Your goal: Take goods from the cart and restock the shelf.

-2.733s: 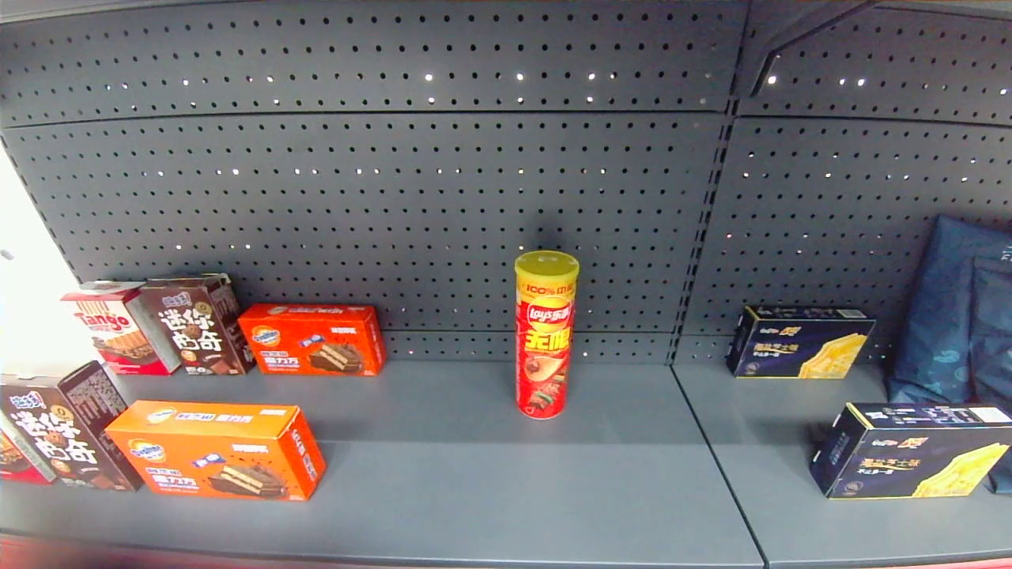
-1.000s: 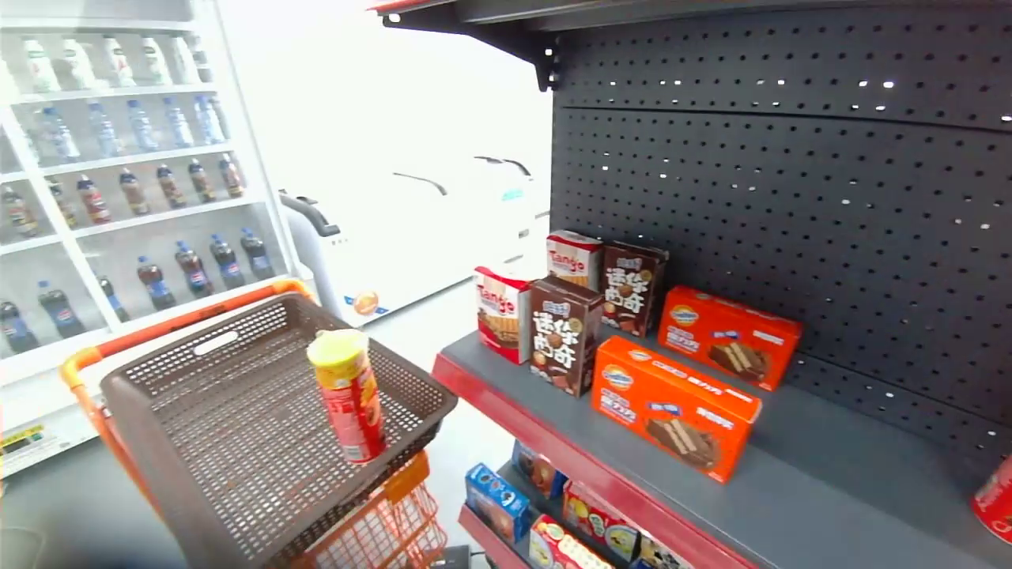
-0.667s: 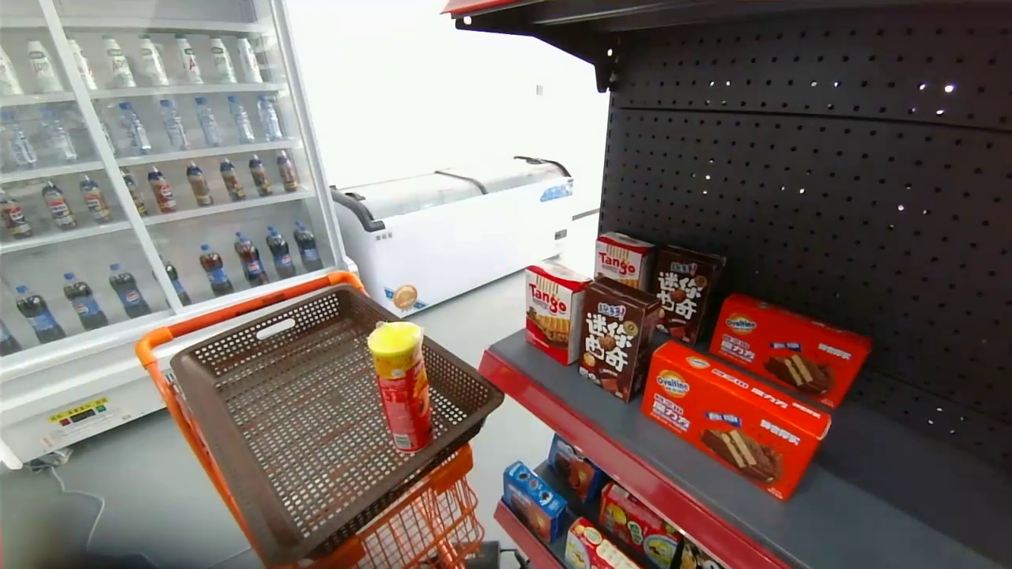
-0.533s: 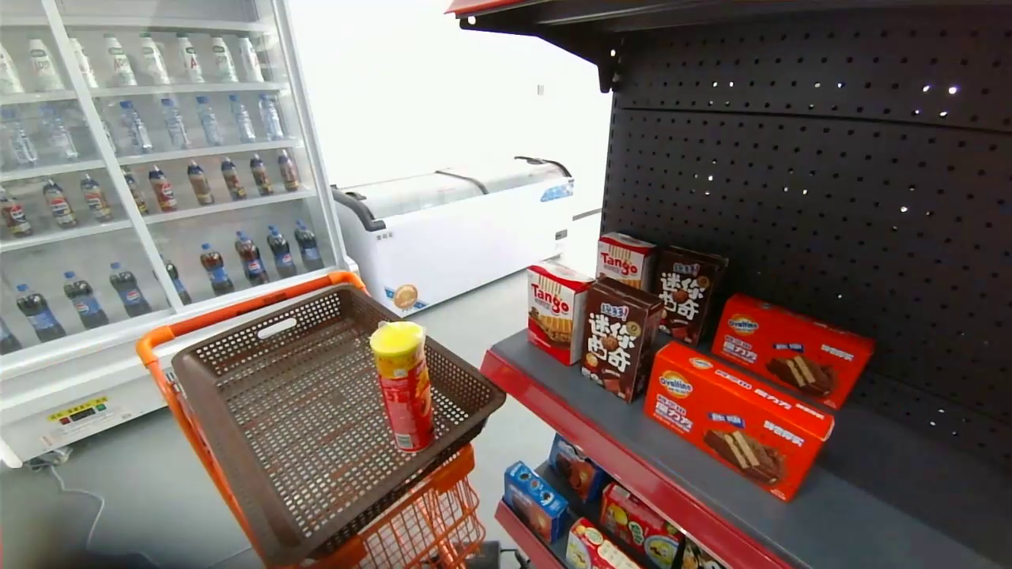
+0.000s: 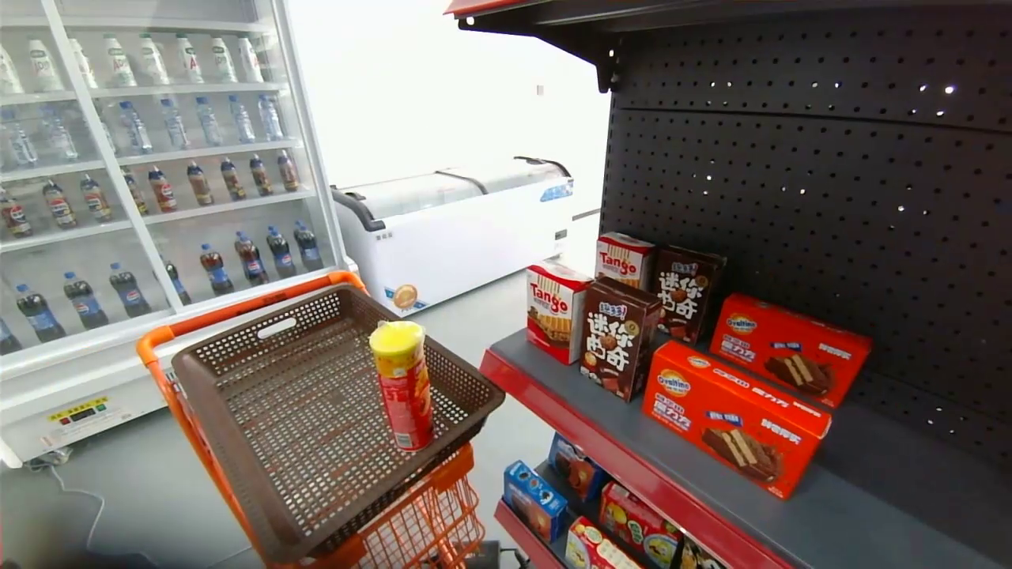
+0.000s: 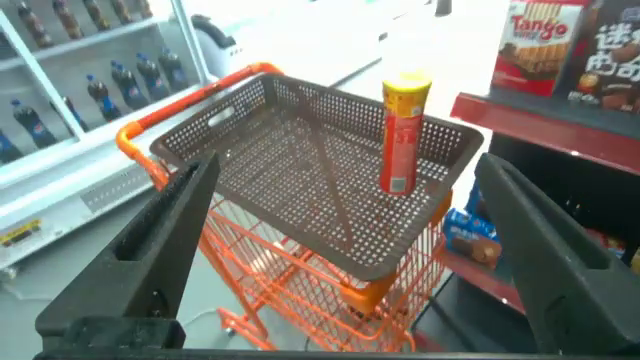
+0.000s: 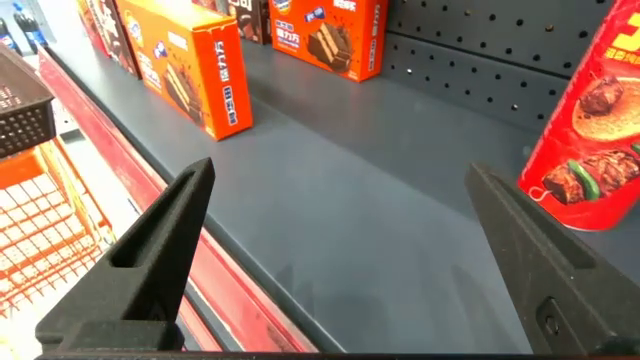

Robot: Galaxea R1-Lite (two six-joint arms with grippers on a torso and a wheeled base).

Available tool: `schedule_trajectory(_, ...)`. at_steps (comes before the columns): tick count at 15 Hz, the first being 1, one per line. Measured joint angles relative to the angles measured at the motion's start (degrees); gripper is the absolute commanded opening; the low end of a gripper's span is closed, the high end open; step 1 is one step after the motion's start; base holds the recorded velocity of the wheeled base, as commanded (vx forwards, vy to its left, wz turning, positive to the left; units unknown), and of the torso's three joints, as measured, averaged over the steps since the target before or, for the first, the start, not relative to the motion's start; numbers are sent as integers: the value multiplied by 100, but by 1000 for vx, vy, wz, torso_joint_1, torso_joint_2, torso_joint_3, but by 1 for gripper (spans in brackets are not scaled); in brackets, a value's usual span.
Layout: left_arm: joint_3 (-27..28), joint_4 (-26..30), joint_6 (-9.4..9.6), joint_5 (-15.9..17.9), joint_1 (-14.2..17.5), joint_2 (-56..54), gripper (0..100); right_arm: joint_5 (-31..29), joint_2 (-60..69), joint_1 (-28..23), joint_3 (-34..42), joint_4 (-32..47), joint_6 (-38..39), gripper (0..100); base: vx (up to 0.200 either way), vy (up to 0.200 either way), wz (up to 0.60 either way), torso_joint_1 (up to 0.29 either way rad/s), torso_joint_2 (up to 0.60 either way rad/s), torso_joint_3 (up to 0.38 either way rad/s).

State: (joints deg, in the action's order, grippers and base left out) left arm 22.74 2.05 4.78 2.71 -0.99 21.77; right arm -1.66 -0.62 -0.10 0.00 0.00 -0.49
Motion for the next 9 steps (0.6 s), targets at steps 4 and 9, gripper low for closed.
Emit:
schedule_trajectory(4,1047,33,135,-322,-28,1974,100,0,0,0,0,0,-2,100,0,0,0,0,0,0)
schedule_trajectory(9,1191,-2,252,-393,-529,3202,100,0,0,0,0,0,0,100,0,0,0,0,0,0)
